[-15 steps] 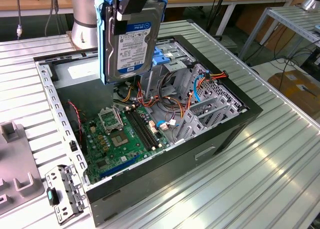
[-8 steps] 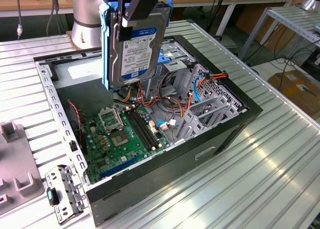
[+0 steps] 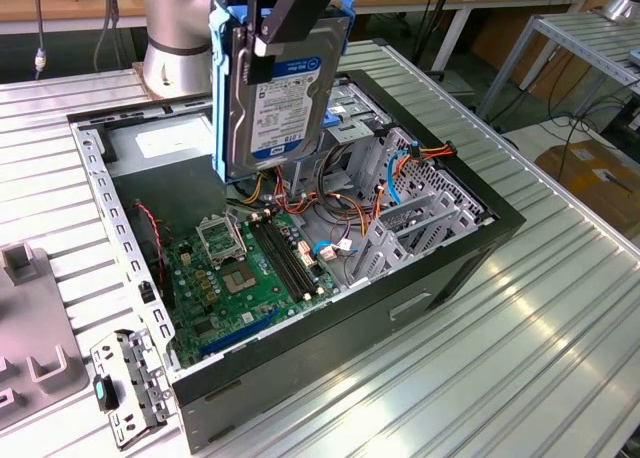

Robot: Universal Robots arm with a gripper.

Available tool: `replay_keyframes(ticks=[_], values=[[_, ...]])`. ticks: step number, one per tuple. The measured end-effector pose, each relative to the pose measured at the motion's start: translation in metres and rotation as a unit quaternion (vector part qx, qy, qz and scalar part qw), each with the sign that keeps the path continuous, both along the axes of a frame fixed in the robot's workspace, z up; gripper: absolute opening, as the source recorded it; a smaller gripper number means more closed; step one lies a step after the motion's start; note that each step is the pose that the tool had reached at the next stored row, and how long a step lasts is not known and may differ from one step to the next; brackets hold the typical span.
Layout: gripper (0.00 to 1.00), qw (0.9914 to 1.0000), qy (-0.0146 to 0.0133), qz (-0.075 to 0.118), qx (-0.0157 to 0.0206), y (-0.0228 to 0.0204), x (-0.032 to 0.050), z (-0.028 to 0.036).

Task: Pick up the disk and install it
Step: 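Insert the disk into the insertion slot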

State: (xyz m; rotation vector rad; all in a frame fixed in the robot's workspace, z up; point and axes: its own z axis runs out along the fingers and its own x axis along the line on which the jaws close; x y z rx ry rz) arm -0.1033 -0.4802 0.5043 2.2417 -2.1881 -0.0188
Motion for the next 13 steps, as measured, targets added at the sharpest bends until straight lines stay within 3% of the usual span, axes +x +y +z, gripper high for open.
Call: replay_keyframes(ticks=[3,7,13], values=[[0.37,1.00000,0.0000,0.000,0.0000,-0.0001,0.0097,-0.0001],[0.37,1.00000,0.0000,0.000,0.0000,-0.0031,0.0118,-0.0001],[0.37,1.00000,0.0000,0.000,0.0000,-0.0144,0.0119,-0.0001]])
